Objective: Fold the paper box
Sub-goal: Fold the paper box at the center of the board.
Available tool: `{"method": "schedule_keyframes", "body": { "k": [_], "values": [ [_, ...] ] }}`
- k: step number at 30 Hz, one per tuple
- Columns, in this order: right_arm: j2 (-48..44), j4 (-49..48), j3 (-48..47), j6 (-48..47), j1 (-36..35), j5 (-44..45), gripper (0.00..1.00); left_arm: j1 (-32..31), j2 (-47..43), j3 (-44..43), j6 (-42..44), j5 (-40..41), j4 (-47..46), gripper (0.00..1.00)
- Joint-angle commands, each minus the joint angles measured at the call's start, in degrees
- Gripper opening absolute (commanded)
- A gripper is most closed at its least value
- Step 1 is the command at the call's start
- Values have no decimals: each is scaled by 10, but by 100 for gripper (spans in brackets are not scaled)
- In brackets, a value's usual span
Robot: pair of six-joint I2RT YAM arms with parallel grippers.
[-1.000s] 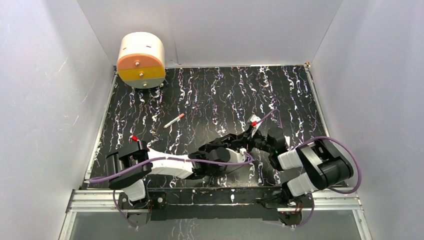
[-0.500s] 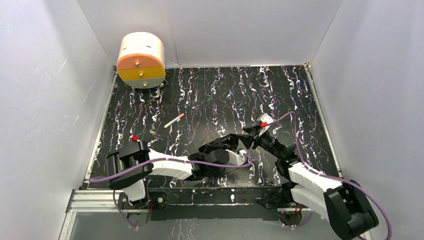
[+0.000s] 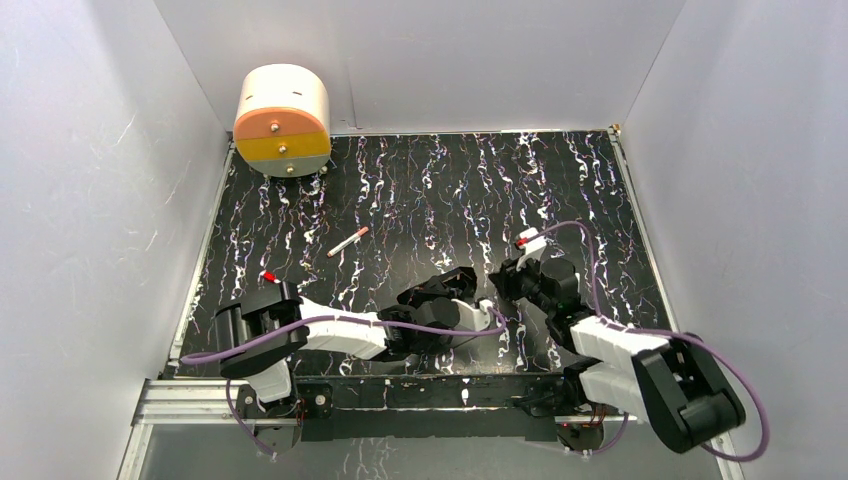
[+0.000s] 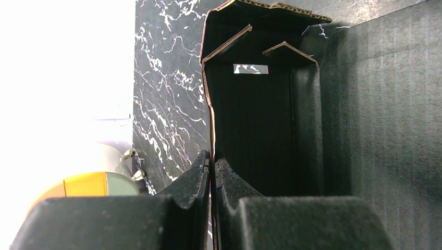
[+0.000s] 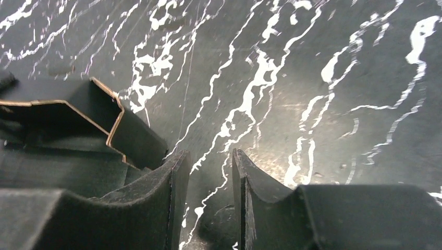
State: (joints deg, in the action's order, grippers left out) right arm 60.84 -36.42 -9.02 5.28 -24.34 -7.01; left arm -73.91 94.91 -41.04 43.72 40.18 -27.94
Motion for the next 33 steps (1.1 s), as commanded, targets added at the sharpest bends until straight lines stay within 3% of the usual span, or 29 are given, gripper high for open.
{"method": "schedule_keyframes", "body": {
  "k": [1,14,24,33],
  "values": [
    [79,-75,-39,-16,1,-87,43,-8,30,10,-20,-34,108,0],
    [243,-266,-63,-18,0,-310,44,-24,34,8,-26,-40,121,0],
    [301,-373,-61,-6,0,-317,45,-25,11,16,-37,-72,111,3],
    [339,-410,-66,-7,-5,-339,30,-25,-33,26,-68,-100,84,11]
  ]
}}
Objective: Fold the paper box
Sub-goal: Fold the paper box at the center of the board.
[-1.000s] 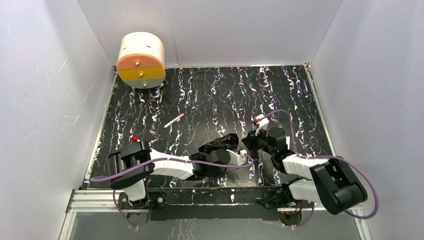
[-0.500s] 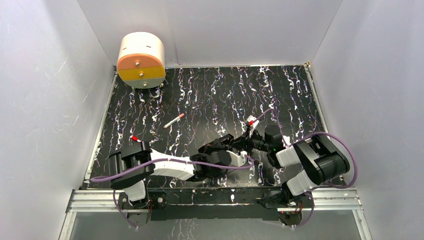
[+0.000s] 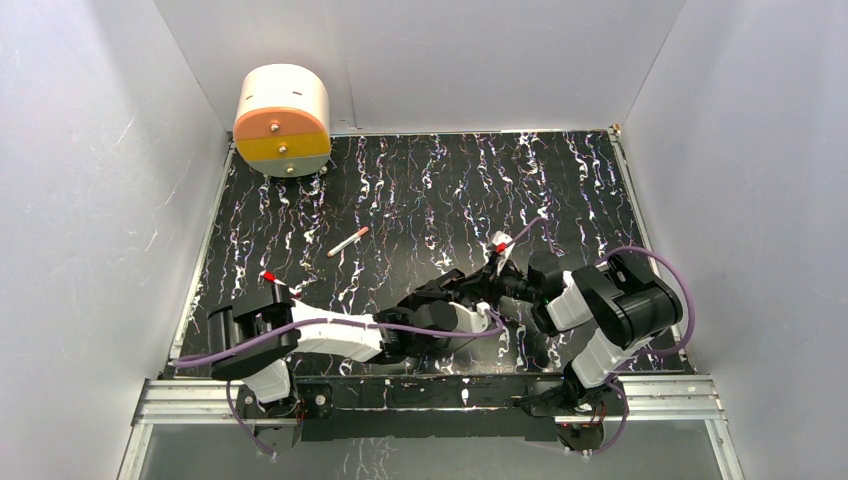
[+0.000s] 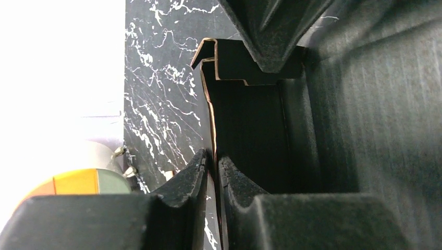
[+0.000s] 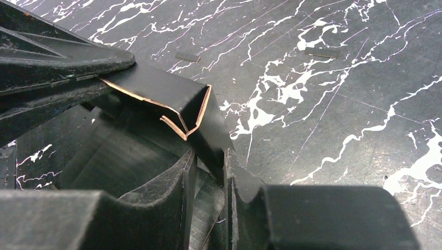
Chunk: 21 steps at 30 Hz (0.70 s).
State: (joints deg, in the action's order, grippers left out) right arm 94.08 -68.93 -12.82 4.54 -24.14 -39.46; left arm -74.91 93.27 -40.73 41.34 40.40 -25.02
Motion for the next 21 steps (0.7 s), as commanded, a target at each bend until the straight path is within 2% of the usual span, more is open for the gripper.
{"method": "schedule_keyframes", "body": {
  "k": [1,7,13,17,21],
  "values": [
    [7,-85,-28,-1,-7,-14,29,-15,-24,25,-46,-108,52,14],
    [12,-78,-31,-10,-17,-5,26,-15,-54,37,-68,-116,29,30],
    [10,-72,-28,-19,-23,7,25,-10,-113,50,-125,-153,8,45],
    [1,-60,-28,-29,-30,20,25,9,-173,63,-196,-160,-16,61],
    [-9,-38,-30,-44,-42,37,25,61,-240,66,-322,-200,-22,68]
  ]
}}
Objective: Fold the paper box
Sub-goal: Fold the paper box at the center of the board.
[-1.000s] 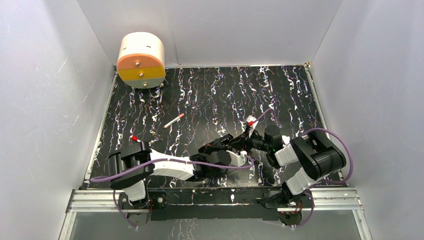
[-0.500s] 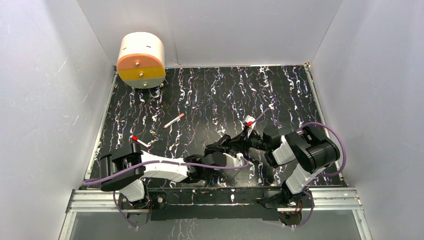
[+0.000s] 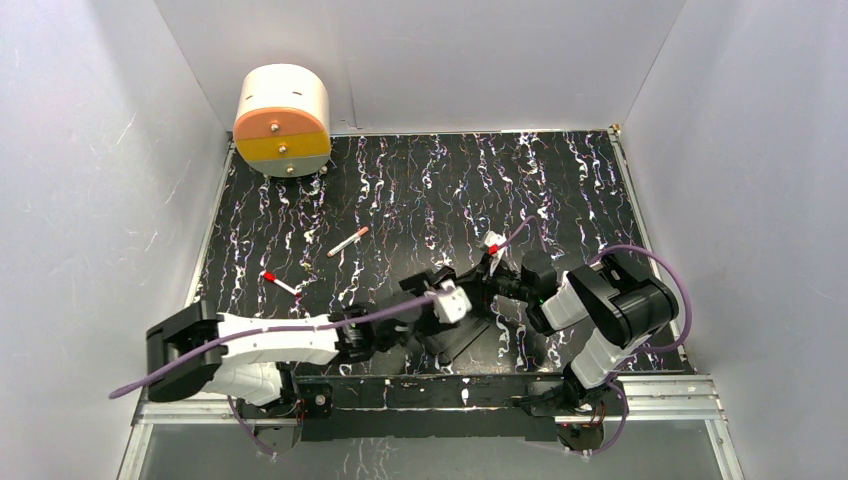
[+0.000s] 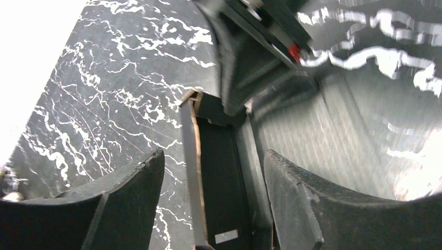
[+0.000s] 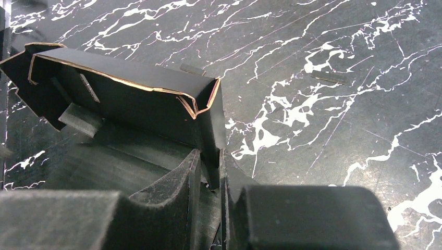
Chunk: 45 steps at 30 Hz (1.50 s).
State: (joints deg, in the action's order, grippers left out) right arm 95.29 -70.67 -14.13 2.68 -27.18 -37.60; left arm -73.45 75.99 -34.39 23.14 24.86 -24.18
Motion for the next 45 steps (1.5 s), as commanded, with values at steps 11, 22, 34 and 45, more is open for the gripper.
{"method": "schedule_keyframes", "body": {
  "k": [11,22,34,45],
  "values": [
    [-34,-9,-11,-46,-38,72,25,175,-61,-41,-367,-79,45,74],
    [-37,3,-12,-63,-63,112,25,266,49,-82,-489,-214,78,63],
    [-24,-48,-1,-84,-136,268,25,272,90,-84,-512,-305,55,48],
    [2,-108,1,-85,-153,295,28,293,127,-92,-543,-379,40,30]
  ]
}}
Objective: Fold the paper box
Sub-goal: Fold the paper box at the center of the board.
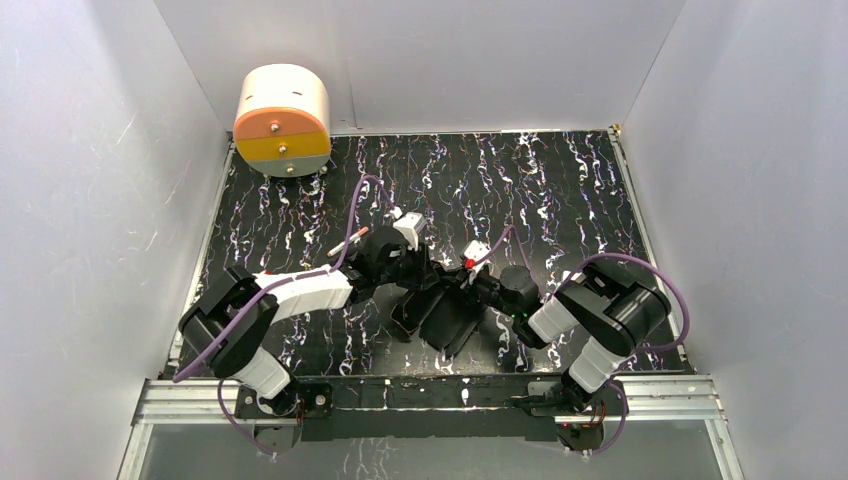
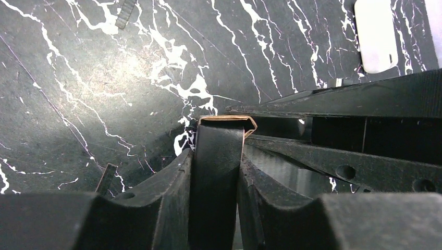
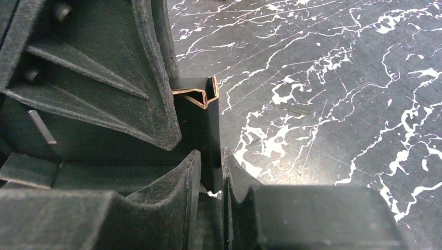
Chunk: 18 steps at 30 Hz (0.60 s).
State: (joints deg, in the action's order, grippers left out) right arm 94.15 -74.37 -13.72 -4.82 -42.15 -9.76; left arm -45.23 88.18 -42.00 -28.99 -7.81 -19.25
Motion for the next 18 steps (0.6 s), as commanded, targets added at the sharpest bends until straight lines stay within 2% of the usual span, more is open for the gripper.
{"method": "schedule_keyframes", "body": {
  "k": [1,5,8,10,13,18],
  "values": [
    [17,-77,-3,-9,-3,17,28,12,5,-16,-24,-60,-13,29],
    [31,-93,-1,-7,-4,19,23,17,-8,-13,-21,-77,-21,29],
    [38,-101,5,-5,-3,22,21,22,-35,-8,-22,-75,-19,46],
    [41,-100,7,-6,-3,23,19,28,-58,-8,-25,-71,-13,53],
    [43,-96,7,-6,-4,19,18,41,-90,1,-44,-52,-15,59],
    [42,-88,7,-4,-3,13,17,78,-122,25,-86,2,-10,63]
  ]
}}
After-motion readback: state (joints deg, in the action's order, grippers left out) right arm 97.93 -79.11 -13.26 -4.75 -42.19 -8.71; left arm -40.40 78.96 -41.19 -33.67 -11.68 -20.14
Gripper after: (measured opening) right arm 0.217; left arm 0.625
